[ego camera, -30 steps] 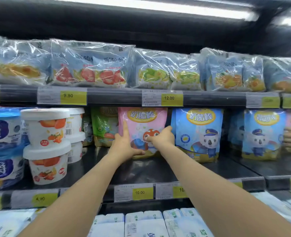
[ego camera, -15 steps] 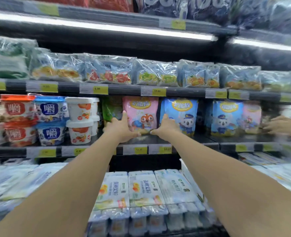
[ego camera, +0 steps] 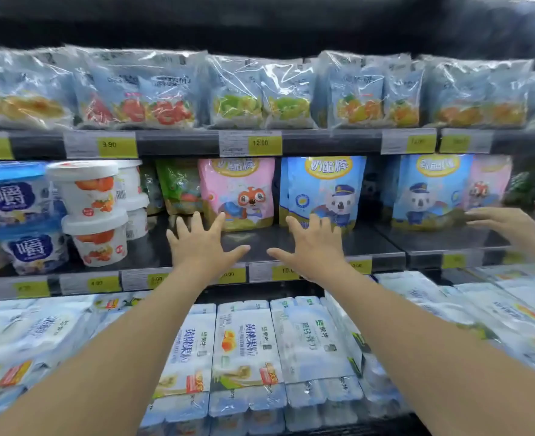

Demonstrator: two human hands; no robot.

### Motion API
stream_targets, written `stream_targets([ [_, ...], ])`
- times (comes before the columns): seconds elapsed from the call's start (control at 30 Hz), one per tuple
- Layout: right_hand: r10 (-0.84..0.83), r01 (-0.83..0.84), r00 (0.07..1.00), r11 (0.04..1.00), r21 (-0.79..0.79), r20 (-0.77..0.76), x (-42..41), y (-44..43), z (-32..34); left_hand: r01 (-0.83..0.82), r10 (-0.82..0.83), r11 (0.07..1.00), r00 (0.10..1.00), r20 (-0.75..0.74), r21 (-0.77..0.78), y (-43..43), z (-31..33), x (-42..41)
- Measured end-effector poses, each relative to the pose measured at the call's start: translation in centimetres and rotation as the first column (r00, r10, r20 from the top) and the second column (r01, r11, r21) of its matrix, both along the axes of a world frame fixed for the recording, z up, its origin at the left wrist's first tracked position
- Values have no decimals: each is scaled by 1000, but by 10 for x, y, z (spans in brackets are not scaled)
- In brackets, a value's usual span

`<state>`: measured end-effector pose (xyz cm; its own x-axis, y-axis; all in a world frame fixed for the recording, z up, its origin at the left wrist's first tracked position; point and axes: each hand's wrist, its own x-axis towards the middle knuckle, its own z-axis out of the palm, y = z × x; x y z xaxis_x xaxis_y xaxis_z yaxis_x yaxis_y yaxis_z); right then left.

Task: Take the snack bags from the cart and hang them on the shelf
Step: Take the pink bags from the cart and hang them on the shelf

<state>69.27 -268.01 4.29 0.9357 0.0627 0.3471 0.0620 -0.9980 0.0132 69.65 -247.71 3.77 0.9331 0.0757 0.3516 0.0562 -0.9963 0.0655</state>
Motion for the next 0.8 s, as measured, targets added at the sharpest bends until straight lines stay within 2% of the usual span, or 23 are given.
stream_targets([
  [0.17,-16,21,990,999,35,-138,4,-12,17,9,-7,1000,992,-128,14,-8,22,-3],
  [0.33,38,-58,934,997,-47,-356,-22,-6,88,-30,11,998,955,-296,-61,-3,90,-38],
  [0.43,60,-89,880,995,-39,-471,-47,1,132,-91,46,991,922,-385,-100,1,132,-70],
  [0.6,172,-233,769,972,-19,-616,-85,38,169,-248,137,955,859,-493,-165,19,164,-135],
  [0.67,251,-319,722,948,12,-644,-96,67,170,-347,226,924,834,-504,-160,39,162,-163],
  [0.8,409,-509,605,858,63,-683,-121,145,163,-587,419,795,713,-562,-152,96,150,-231],
])
